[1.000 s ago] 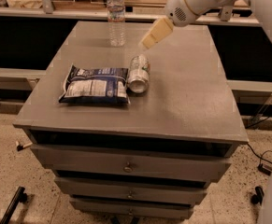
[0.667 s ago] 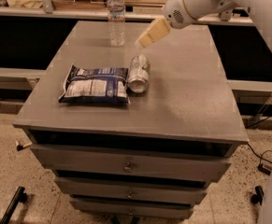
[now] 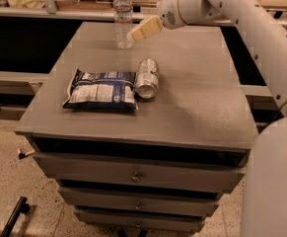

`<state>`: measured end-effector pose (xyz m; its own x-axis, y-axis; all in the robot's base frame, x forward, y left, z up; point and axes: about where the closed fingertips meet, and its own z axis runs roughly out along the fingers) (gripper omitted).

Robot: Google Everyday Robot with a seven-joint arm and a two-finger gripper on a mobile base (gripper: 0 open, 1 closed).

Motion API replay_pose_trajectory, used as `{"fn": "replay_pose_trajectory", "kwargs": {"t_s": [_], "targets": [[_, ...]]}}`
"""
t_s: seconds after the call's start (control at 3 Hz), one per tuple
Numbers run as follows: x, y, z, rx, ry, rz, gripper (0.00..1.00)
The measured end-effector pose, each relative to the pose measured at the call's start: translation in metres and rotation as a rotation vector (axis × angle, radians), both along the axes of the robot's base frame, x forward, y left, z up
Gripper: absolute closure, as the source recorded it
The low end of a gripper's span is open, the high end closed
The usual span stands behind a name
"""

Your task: Knock water bottle over

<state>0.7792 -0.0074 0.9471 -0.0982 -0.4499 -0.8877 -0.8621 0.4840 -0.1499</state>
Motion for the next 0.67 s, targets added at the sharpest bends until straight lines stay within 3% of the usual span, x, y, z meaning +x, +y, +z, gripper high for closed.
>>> {"fn": "replay_pose_trajectory", "kwargs": {"t_s": [0.67], "targets": [[0.049,0.03,-0.005,0.104,-0.064,0.008,0.0]]}}
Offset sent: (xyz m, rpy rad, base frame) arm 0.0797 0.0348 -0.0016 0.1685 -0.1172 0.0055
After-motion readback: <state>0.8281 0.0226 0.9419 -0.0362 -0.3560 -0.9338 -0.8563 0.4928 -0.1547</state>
